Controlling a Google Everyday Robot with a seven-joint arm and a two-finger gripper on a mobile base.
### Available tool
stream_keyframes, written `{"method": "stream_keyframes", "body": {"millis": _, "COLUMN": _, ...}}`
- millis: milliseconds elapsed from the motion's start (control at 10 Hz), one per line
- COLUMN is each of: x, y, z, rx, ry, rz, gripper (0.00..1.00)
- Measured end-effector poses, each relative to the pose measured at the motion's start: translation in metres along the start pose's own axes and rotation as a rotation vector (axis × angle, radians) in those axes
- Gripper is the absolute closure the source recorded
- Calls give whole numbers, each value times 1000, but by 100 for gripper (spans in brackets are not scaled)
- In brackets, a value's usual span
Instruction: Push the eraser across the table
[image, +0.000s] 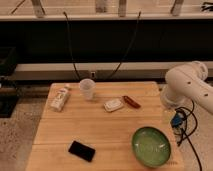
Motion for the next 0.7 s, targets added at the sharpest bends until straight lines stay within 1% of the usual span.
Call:
{"method": "stream_keyframes", "body": {"millis": 300, "x": -1, "y": 1, "z": 1, "rx": 0, "ry": 1, "rz": -2, "gripper": 20}}
{"method": "stream_keyframes", "body": {"millis": 400, "x": -5, "y": 3, "z": 2, "rx": 2, "ry": 3, "rz": -11, "gripper": 20}}
{"method": "stream_keyframes", "body": {"millis": 700, "x": -35, "y": 12, "z": 9, "rx": 5, "ry": 7, "rz": -47, "gripper": 20}}
